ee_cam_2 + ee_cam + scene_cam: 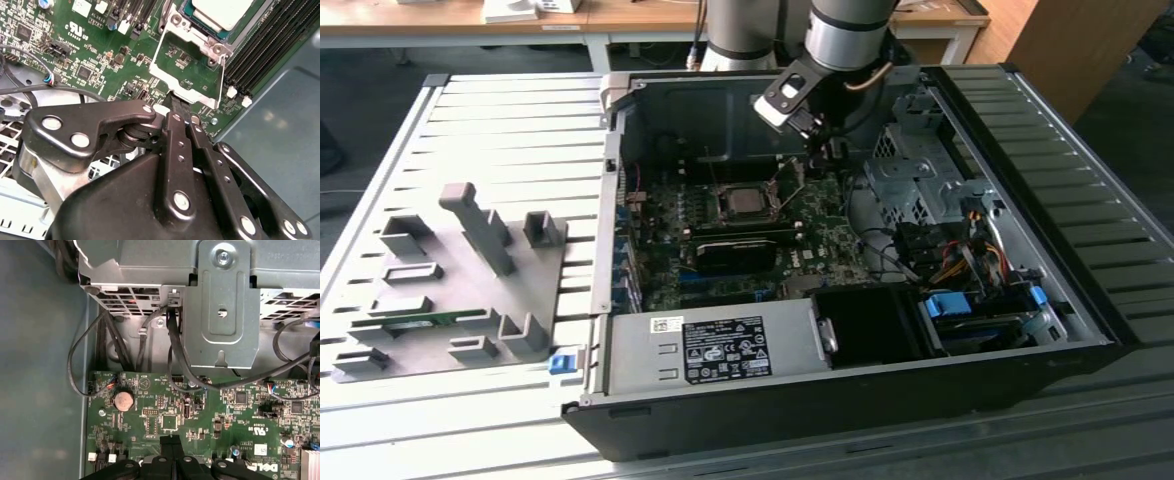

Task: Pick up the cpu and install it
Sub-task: 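Close the cpu cover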

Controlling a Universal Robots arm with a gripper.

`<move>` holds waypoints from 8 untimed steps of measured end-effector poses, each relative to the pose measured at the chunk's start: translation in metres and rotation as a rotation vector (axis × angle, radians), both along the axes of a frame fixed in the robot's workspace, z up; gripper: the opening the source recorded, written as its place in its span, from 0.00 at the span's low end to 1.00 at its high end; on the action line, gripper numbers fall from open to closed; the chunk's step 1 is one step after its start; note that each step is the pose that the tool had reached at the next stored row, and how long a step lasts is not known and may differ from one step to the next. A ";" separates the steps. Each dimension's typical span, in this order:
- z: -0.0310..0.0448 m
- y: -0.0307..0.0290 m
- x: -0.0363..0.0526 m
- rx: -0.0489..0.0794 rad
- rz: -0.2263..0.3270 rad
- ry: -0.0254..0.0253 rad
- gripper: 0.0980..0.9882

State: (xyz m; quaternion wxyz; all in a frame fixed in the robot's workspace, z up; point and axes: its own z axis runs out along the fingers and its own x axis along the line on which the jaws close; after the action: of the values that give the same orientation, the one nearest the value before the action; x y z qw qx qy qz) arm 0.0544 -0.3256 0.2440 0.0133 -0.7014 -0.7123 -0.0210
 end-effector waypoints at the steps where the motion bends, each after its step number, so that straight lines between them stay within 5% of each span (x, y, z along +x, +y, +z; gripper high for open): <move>1: 0.0000 0.0000 -0.0008 0.000 0.000 0.0000 0.01; 8: 0.0000 0.0000 -0.0054 0.000 0.000 0.0000 0.01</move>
State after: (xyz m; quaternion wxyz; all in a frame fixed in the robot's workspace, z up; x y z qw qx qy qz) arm 0.0490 -0.3256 0.2440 0.0133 -0.7014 -0.7123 -0.0210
